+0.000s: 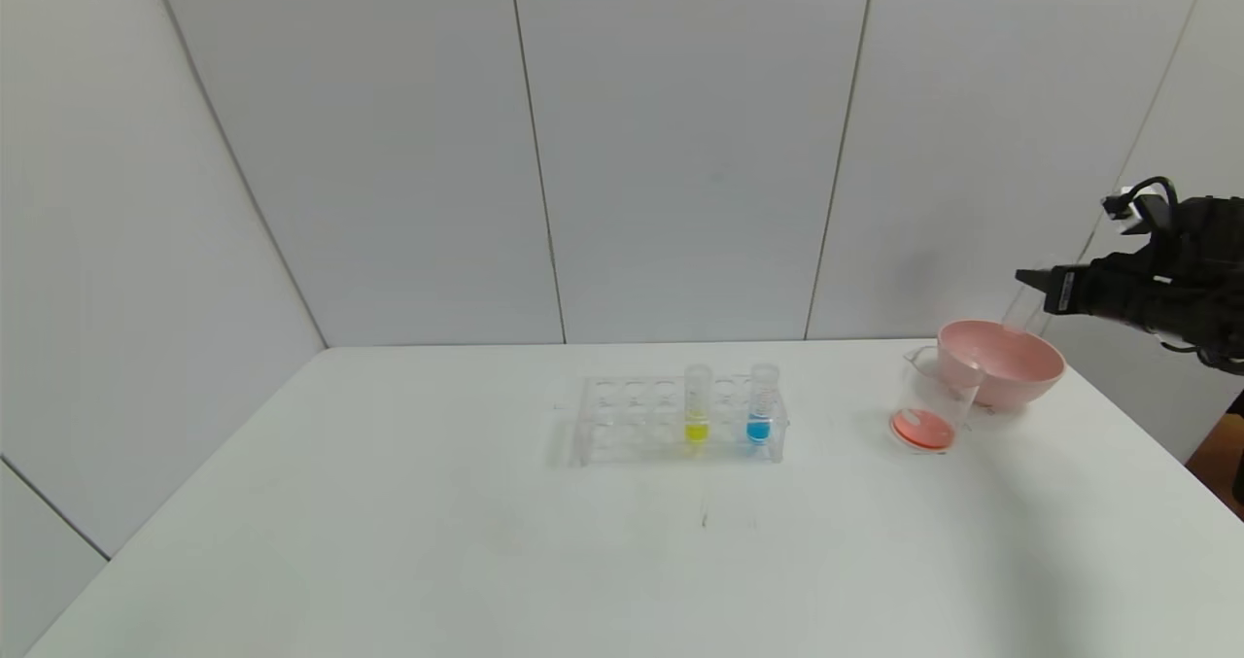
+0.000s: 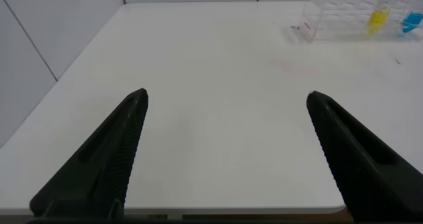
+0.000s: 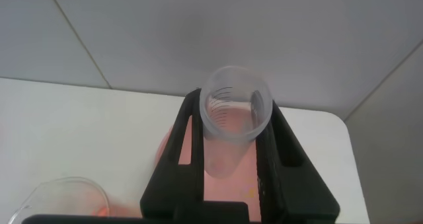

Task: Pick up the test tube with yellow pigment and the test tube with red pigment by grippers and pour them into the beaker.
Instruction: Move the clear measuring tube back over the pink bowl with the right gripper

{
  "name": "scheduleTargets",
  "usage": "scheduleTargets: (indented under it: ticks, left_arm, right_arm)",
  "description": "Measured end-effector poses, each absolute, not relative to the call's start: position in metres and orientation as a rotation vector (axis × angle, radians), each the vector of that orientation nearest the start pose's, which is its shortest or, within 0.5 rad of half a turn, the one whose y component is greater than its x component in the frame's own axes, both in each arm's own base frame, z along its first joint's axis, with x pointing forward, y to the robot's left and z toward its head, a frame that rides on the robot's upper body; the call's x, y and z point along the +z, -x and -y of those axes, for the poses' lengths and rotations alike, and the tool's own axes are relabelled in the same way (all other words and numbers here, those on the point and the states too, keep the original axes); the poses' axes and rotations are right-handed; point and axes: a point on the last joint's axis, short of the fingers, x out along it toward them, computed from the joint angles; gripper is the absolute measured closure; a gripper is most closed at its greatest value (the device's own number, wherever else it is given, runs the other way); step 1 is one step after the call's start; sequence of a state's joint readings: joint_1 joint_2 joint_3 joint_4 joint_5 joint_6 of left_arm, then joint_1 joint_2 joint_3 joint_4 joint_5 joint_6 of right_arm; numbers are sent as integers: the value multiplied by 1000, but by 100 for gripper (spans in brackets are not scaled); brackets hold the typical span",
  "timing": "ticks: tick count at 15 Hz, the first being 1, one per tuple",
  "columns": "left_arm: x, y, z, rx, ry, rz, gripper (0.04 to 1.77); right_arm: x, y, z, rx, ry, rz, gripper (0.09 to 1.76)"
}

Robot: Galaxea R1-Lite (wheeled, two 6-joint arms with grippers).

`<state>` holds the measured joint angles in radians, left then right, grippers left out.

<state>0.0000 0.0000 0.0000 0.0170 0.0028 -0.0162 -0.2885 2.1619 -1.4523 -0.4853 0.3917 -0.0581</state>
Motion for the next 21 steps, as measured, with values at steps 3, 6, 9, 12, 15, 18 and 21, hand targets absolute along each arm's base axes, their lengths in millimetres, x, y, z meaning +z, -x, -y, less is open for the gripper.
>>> scheduleTargets:
  ticks: [3, 6, 9, 12, 15, 18, 21]
  left_arm:
    - [74, 23, 0, 3, 17, -17, 9]
    - [74, 23, 0, 3, 17, -17, 9]
    - [74, 23, 0, 2, 17, -17, 9]
    - [74, 23, 0, 3, 17, -17, 9]
    - [74, 23, 0, 3, 17, -17, 9]
    - [74, 23, 0, 3, 17, -17, 9]
    - [74, 23, 0, 3, 16, -17, 9]
  right_arm:
    - [151, -441, 114, 123, -26, -222, 134]
    - [139, -447, 115, 125, -36, -247, 134]
    - [132, -450, 115, 127, -40, -259, 134]
    - [129, -453, 116, 125, -44, -264, 134]
    - [126, -454, 118, 123, -46, -266, 134]
    - [124, -454, 121, 119, -47, -267, 134]
    - [121, -455, 123, 113, -50, -268, 134]
